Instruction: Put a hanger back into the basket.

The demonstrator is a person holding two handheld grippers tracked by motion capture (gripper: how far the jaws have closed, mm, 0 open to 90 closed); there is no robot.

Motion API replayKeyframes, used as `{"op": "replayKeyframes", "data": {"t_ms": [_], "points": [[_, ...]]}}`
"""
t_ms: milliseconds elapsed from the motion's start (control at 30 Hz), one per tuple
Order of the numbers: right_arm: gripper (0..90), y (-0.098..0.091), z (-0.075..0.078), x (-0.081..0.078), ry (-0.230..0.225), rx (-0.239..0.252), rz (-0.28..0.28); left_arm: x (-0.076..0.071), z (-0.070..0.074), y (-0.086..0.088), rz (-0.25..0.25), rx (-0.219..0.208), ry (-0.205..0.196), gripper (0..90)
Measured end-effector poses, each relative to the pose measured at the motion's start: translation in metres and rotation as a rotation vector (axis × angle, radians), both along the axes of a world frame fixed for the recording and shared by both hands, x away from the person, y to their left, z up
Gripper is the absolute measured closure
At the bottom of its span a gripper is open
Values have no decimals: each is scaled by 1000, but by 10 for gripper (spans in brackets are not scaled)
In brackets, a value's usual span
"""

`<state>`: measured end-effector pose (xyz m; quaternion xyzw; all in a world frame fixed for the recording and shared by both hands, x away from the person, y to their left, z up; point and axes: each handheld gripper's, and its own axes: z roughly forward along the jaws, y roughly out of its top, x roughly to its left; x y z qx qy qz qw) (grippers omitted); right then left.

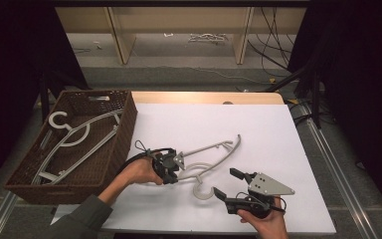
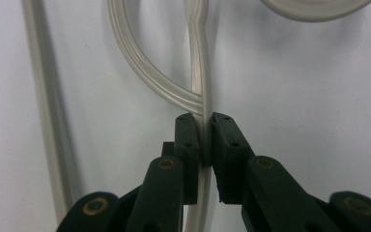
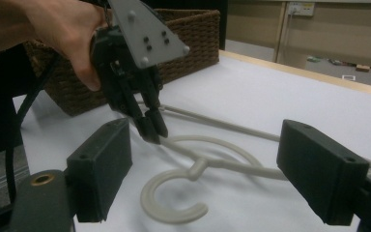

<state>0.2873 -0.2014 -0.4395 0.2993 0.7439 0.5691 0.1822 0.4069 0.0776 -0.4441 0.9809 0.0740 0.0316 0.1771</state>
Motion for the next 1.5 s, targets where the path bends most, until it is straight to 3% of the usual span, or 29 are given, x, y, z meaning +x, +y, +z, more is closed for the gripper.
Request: {"op": "replayKeyframes", "data": {"t_ms": [67,167,200,233,267,367,400,567,633,733,867,1167,1267,1367,1433,1500], "points": [[210,0,0,2,-34,3,-2,1,4,3,13,-38,2,816],[214,-2,1,0,-14,9,-13,3,8,8,39,-75,7,816],[218,-1,1,0,-16,31,-6,1,7,8,70,-117,13,816],[223,-3,3,0,-25,19,-17,4,10,10,46,-100,-2,816],[224,-2,3,0,-29,42,-18,3,10,11,73,-129,-3,816],[224,-6,6,-1,-36,35,-33,5,16,14,69,-131,-16,817],[224,-6,6,-1,-42,48,-34,4,15,14,101,-167,-10,817],[224,-7,5,-1,-44,46,-40,8,23,23,126,-207,-23,818],[224,-7,5,-1,-42,41,-36,9,25,25,153,-250,-23,818],[224,-7,5,-1,-40,46,-37,10,28,29,140,-264,-35,817],[223,-7,5,-1,-42,41,-38,13,32,32,142,-286,-34,818],[223,-7,5,-1,-38,41,-37,16,36,38,185,-407,7,818],[223,-7,5,-1,-41,45,-38,14,39,38,185,-410,-5,819],[222,-6,4,0,-41,60,-32,13,40,39,207,-442,8,818],[222,-7,4,1,-49,55,-36,14,40,40,191,-437,3,818],[222,-9,3,3,-51,17,-46,13,41,40,197,-435,3,818]]}}
